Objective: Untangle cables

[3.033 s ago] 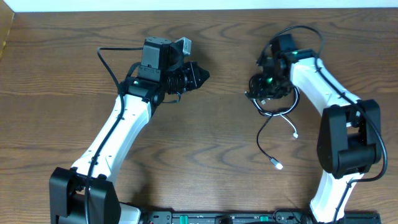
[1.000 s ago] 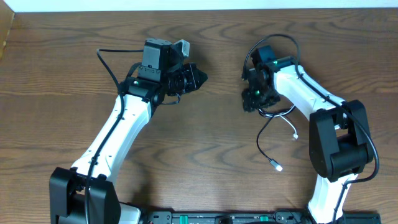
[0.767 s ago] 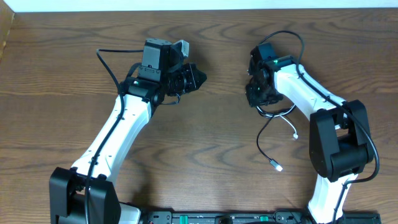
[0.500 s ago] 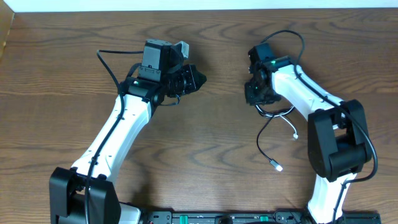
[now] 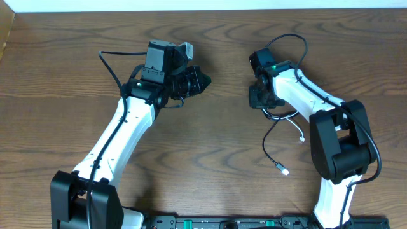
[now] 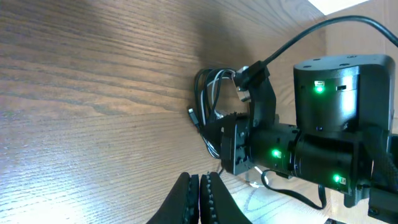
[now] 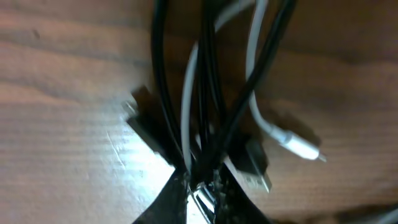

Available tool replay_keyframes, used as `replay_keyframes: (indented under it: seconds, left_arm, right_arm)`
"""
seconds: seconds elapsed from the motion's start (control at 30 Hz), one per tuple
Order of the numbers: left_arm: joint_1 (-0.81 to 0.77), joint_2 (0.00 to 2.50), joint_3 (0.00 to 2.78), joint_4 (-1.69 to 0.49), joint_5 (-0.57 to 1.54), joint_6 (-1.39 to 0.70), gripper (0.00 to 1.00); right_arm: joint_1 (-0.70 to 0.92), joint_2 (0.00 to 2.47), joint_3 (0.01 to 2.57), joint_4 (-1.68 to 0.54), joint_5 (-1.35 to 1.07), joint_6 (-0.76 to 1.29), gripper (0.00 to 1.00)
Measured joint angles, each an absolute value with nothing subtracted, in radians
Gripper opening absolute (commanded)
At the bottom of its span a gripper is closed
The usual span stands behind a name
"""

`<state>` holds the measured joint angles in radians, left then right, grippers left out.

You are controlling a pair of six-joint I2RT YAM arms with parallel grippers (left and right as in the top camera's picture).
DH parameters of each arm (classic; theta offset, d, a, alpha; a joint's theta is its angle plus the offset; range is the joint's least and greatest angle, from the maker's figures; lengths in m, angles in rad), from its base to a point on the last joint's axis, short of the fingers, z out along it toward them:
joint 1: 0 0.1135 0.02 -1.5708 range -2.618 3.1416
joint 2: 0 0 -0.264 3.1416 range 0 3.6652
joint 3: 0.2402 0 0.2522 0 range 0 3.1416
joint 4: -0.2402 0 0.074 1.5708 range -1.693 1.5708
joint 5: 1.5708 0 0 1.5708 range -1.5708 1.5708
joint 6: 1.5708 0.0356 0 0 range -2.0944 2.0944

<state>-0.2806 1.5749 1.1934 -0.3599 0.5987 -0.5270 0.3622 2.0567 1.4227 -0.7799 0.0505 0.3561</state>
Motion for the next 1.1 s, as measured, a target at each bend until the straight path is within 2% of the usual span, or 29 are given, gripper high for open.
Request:
replay_keyframes:
  seconds: [0.33, 0.67, 0.8, 0.87, 1.0, 1.1]
  left_arm:
    - [-0.281, 1.575, 1.193, -0.362, 0.591, -0.527, 0.08]
    - [-0.281, 1.575, 1.193, -0.372, 0.561, -0.527, 0.08]
    - [-0.281, 1.575, 1.193, -0.374, 0.546, -0.527, 0.08]
    - [-0.281, 1.575, 1.193, -0.374, 0.543, -0.527, 0.08]
    - [-0.274, 1.575, 1.193, -0.356, 0.509, -0.523, 0.08]
    - [-0.235, 1.575, 1.193, -0.329, 0.513, -0.519, 0.08]
  right_arm:
    - [0.344, 2.058, 1.423, -0.696, 0.064, 0.356, 0.09]
    - [0.344, 2.09, 1.435, -0.741, 0.067, 0.36, 0.18]
    - [0.345, 2.092, 1.439, -0.769, 0.064, 0.355, 0.05]
    - [0.344, 2.092, 1.44, -0.77, 0.053, 0.346, 0.02]
    - [0.339, 2.098, 1.456, -0.797, -0.08, 0.229, 0.01]
    - [0.332, 2.122, 1.494, -0.885, -0.283, 0.094, 0.01]
